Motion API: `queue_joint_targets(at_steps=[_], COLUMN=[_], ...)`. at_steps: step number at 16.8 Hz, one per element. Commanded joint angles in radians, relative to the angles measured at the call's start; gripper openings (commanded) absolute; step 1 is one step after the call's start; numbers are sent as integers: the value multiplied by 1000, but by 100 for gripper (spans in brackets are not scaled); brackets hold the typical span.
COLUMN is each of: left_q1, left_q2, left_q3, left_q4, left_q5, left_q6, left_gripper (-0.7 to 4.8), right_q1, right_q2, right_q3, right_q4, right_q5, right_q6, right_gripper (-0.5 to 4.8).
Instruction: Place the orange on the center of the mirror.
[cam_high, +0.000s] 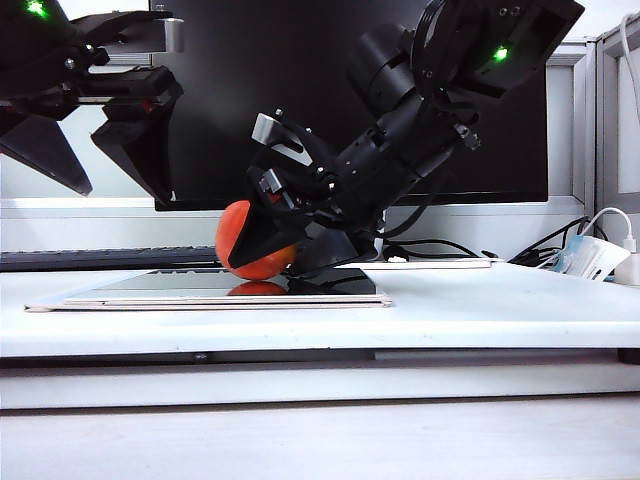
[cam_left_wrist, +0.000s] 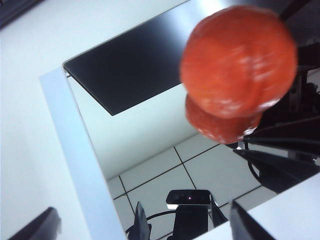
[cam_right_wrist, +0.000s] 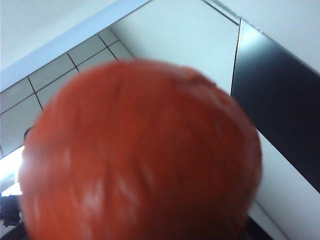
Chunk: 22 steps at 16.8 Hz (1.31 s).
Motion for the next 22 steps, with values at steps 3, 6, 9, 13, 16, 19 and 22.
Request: queue_joint_targets(at_steps=[3,6,9,13,16,19,22], left_q1=[0,0,0,1,1,1,0], left_q2=[-2,-2,-3,-64,-192,-505,-706], left_q3=[5,5,7,90,174,188,188], left_q4=[3,4,12,6,5,-32,-137], left_q5=[1,2,2,-8,-22,-21,-23], left_q6=[0,-13,-22,-21,-19,-48,-48], left_gripper=[479,479,479,479,479,479,479], right_q1=[-2,-13,-25,-122,-233,-434,-533], right_q2=[-96,-203,-321,-584,-781,-1060,-1228], right_q3=[2,2,3,3,3,3,0], right_q4=[12,-34,-39,-53,-130,-330,-516], right_q5=[-3,27,116,220,239,323,343], right_q6=[0,0,2,2,1,-32,-65], right_gripper=[479,479,479,479,479,479,479])
